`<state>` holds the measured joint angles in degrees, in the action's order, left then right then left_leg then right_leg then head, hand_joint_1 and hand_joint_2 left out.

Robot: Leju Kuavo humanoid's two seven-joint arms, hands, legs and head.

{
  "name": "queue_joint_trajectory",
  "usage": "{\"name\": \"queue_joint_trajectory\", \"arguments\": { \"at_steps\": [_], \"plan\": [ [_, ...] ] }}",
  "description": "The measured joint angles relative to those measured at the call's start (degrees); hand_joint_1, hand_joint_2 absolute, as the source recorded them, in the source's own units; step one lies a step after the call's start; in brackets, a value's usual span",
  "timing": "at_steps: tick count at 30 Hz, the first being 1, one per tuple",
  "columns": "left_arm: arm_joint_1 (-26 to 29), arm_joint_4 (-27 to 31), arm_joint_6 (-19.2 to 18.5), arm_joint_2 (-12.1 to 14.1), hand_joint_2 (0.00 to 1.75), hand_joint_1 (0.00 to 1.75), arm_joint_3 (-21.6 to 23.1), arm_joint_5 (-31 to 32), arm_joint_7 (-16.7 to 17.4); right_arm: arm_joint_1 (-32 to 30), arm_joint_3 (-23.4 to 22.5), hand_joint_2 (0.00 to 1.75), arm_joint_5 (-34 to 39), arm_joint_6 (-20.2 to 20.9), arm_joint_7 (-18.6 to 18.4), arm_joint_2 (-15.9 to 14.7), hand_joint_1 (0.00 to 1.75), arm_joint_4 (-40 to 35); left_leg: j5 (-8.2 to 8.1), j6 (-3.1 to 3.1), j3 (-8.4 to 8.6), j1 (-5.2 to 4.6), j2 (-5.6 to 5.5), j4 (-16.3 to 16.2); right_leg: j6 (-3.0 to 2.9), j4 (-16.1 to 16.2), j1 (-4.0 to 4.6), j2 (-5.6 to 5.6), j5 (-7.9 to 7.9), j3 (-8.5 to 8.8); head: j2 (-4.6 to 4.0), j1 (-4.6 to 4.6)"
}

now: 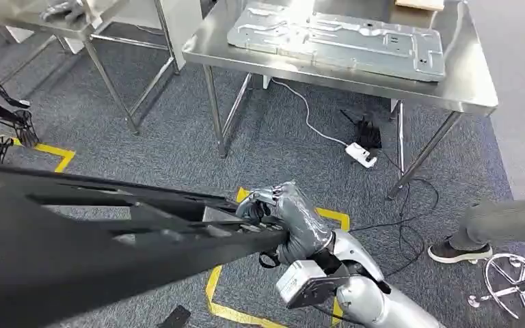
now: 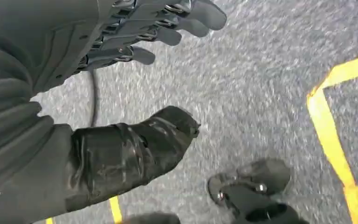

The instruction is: Take the parts from the cabinet and place them on the table.

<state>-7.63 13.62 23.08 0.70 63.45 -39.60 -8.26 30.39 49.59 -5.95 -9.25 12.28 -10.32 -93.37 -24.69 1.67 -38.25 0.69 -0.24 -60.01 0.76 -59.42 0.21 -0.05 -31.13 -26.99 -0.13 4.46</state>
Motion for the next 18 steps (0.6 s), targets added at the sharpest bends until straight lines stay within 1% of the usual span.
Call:
{"name": "queue_joint_trajectory", "arguments": {
  "at_steps": [1,2,3,4,5,6,7,8,9,10,11,12,13,14,15,16,17,18],
  "plan": [
    [0.0,0.0,0.0,0.1,1.75,0.00,0.0,0.2,-0.4,0.0,-0.2,1.75,0.0,-0.2,0.0,0.0,1.75,-0.2,-0.27,0.39,0.88,0.12,-0.08,0.3,0.17,-1.7,-0.24,0.08,0.09,-0.86,0.00,0.09],
    [-0.1,0.0,-0.1,0.2,1.75,0.00,0.0,0.5,-0.6,0.0,-0.4,1.75,-0.1,-0.4,0.0,0.0,1.75,-0.5,-0.73,0.74,1.61,0.06,-0.17,0.5,0.52,-4.7,-0.36,0.09,0.41,-2.18,0.00,0.11],
    [-0.1,0.0,-0.2,0.3,1.75,0.00,0.1,0.7,-0.9,0.0,-0.6,1.75,-0.2,-0.5,0.0,0.0,1.75,-0.7,-1.21,0.98,2.16,0.06,-0.19,0.5,0.65,-8.3,-0.38,0.07,-0.06,-4.54,0.00,0.11],
    [-0.1,0.0,-0.2,0.3,1.75,0.00,0.2,0.8,-1.0,-0.2,-0.8,1.75,-0.3,-0.8,-0.1,0.0,1.75,-0.8,-1.84,1.05,2.80,0.05,-0.21,0.5,0.87,-12.2,-0.38,0.07,-1.70,-7.61,0.00,0.09],
    [0.0,0.0,-0.2,0.3,1.75,0.00,0.3,1.0,-1.1,-0.5,-0.9,1.75,-0.4,-1.0,-0.2,-0.1,1.75,-0.9,-2.44,1.10,3.45,0.05,-0.23,0.5,0.92,-14.9,-0.38,0.07,-3.81,-10.06,0.00,0.09],
    [0.1,0.0,-0.2,0.4,1.75,0.00,0.4,1.2,-1.2,-0.9,-1.0,1.75,-0.5,-1.2,-0.3,-0.1,1.75,-0.9,-3.16,1.10,4.31,0.05,-0.30,0.5,0.88,-16.0,-0.39,0.07,-5.74,-12.15,0.00,0.09],
    [0.2,0.0,-0.2,0.4,1.75,0.00,0.6,1.4,-1.4,-1.3,-1.0,1.75,-0.7,-1.2,-0.4,-0.2,1.75,-1.0,-3.87,1.06,5.22,0.05,-0.40,0.5,0.80,-15.2,-0.40,0.07,-6.33,-13.16,0.00,0.09],
    [0.3,0.0,-0.2,0.5,1.75,0.00,0.7,1.6,-1.6,-1.6,-1.2,1.75,-0.9,-1.3,-0.5,-0.3,1.75,-1.2,-4.60,0.95,6.19,0.05,-0.51,0.6,0.60,-13.1,-0.40,0.07,-5.56,-13.29,0.00,0.09],
    [0.4,0.0,0.0,0.5,1.75,0.00,0.9,1.7,-1.7,-1.8,-1.4,1.75,-1.0,-1.5,-0.5,-0.3,1.75,-1.3,-5.42,0.76,7.33,0.04,-0.59,0.6,0.34,-9.4,-0.38,0.07,-2.82,-12.82,0.00,0.09],
    [0.4,0.0,0.1,0.6,1.75,0.00,1.0,1.7,-1.8,-2.0,-1.6,1.75,-1.1,-1.6,-0.5,-0.4,1.75,-1.4,-6.17,0.64,8.29,-0.01,-0.59,0.6,0.04,-5.2,-0.33,0.09,1.87,-12.21,0.00,0.11],
    [0.6,0.0,0.2,0.6,1.75,0.00,1.2,1.7,-1.9,-2.2,-1.9,1.75,-1.2,-1.7,-0.6,-0.5,1.75,-1.4,-6.89,0.58,8.76,-0.03,-0.63,0.6,-0.37,-1.3,-0.25,0.09,8.25,-12.28,0.00,0.09],
    [0.6,0.0,0.2,0.6,1.75,0.00,1.3,1.7,-1.9,-2.5,-2.0,1.75,-1.2,-1.8,-0.6,-0.6,1.75,-1.4,-7.54,0.13,9.66,-0.19,-1.06,0.5,-0.34,-1.6,0.28,0.05,6.82,-11.94,0.00,-0.09],
    [0.6,0.0,0.2,0.7,1.75,0.00,1.3,1.8,-1.9,-2.8,-2.2,1.75,-1.3,-1.9,-0.7,-0.6,1.75,-1.6,-8.28,-0.35,9.84,-0.14,-0.96,0.7,-0.60,-1.6,0.45,0.12,6.72,-10.89,0.00,-0.09],
    [0.7,0.0,0.1,0.7,1.75,0.00,1.3,1.9,-1.9,-2.8,-2.4,1.75,-1.3,-1.9,-0.7,-0.7,1.75,-1.8,-8.10,-0.61,10.94,-0.10,-0.92,0.1,-1.03,-1.2,0.24,0.23,6.74,-10.53,0.00,-0.02],
    [0.6,0.0,0.1,0.7,1.75,0.00,1.4,1.9,-1.9,-2.5,-2.4,1.75,-1.3,-1.9,-0.8,-0.7,1.75,-2.1,-7.60,-0.97,10.87,-0.08,-0.88,-0.4,-1.38,-1.1,0.38,0.28,6.25,-9.81,0.00,-0.09],
    [0.4,0.0,0.1,0.7,1.75,0.00,1.4,1.9,-1.9,-2.4,-2.5,1.75,-1.3,-2.0,-0.7,-0.6,1.75,-2.4,-7.61,-1.11,10.04,0.03,-0.70,-1.9,-1.68,-0.6,-0.05,0.34,6.21,-8.75,0.02,-0.09],
    [0.3,0.0,0.2,0.7,1.75,0.00,1.4,1.9,-2.0,-2.4,-2.7,1.75,-1.3,-2.0,-0.7,-0.6,1.75,-2.6,-7.24,-1.31,8.99,0.03,-0.52,-4.5,-2.04,-0.4,-0.01,0.30,5.74,-8.02,0.02,-0.04],
    [0.2,0.0,0.2,0.7,1.75,0.00,1.4,1.9,-2.0,-2.4,-2.8,1.75,-1.3,-2.0,-0.7,-0.5,1.75,-2.6,-8.01,-1.49,6.53,0.00,-0.45,-8.2,-2.47,-0.4,-0.07,0.27,5.28,-7.57,0.02,-0.64]
  ]
}}
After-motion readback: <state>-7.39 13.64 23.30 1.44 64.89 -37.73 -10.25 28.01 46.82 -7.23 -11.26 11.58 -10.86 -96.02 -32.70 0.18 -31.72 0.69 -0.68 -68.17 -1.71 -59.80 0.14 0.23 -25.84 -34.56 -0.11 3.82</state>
